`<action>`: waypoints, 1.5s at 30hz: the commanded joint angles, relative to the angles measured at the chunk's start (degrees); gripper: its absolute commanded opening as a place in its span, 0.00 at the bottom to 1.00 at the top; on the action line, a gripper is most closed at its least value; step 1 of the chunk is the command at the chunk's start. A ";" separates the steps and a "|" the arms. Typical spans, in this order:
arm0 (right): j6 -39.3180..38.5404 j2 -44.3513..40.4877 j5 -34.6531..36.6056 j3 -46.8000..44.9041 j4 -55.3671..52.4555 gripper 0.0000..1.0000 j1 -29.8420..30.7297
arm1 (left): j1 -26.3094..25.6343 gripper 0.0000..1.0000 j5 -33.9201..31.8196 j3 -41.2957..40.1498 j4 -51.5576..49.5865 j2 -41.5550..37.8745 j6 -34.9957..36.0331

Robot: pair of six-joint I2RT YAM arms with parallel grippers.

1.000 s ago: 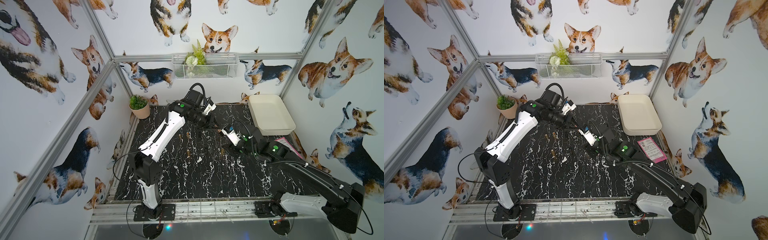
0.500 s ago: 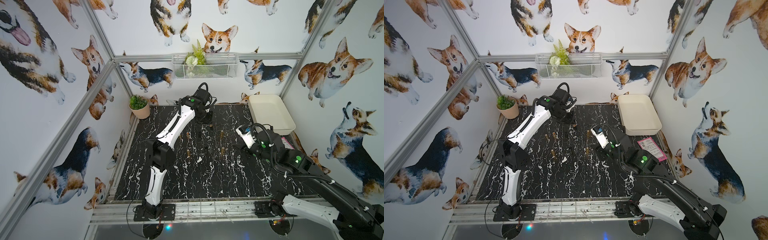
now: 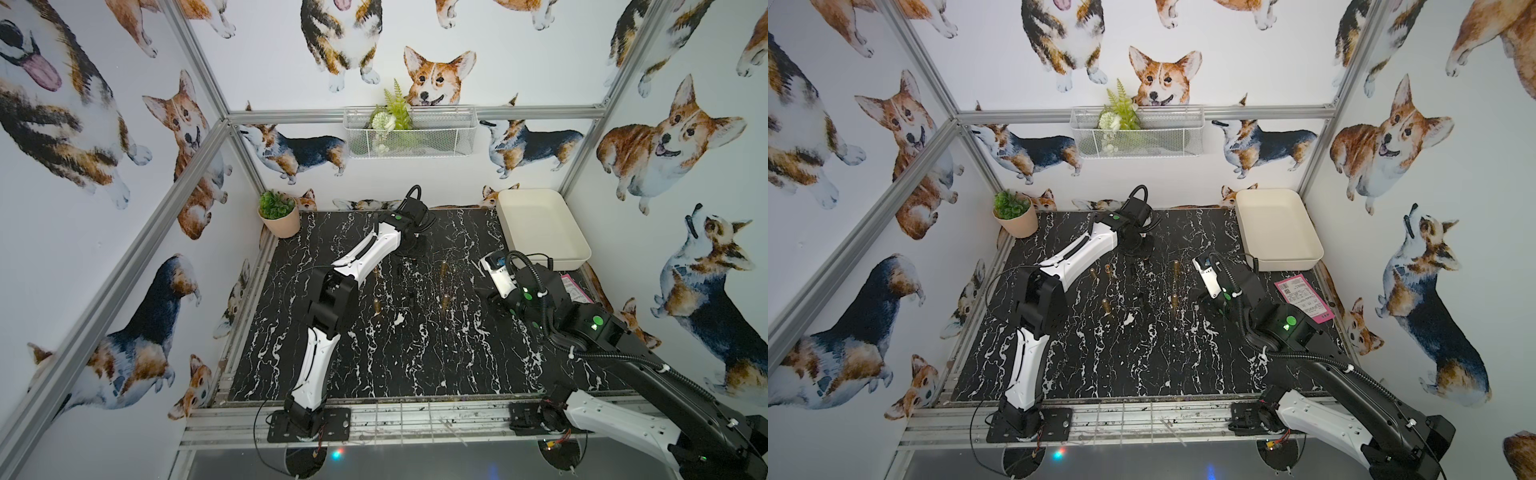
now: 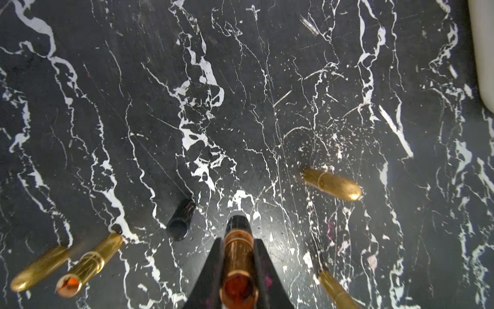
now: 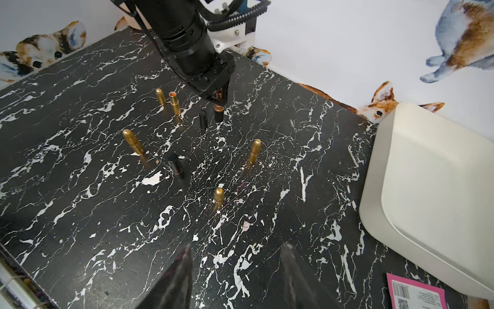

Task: Open the lipstick cap
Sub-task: Place the lipstick at the center of the board.

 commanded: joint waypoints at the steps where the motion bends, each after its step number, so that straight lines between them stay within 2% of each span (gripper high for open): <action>1: 1.78 -0.58 -0.50 -0.45 1.07 0.56 -1.35 | -0.47 0.20 -1.54 -1.02 5.76 1.04 -0.68; 14: 2.26 -1.15 -2.40 -1.63 1.71 0.56 -2.89 | -2.51 0.20 -5.44 -0.32 6.26 5.92 0.22; 28: 1.91 -1.21 -2.50 -1.75 1.76 0.56 -3.06 | -3.08 0.23 -6.55 -2.99 7.51 6.42 0.00; 32: 1.90 -1.13 -2.53 -1.81 1.71 0.56 -3.01 | -3.20 0.27 -6.80 -3.08 7.27 6.41 0.00; 35: 1.91 -1.21 -2.53 -1.80 1.72 0.56 -2.99 | -3.25 0.33 -7.08 -3.20 7.09 6.16 0.00; 43: 1.82 -1.28 -2.46 -1.88 1.89 0.56 -3.05 | -3.29 0.40 -7.41 -2.60 6.61 6.07 0.34; 45: 1.82 -1.23 -2.40 -2.10 2.23 0.56 -3.01 | -3.29 0.46 -7.69 -2.23 6.26 5.81 0.52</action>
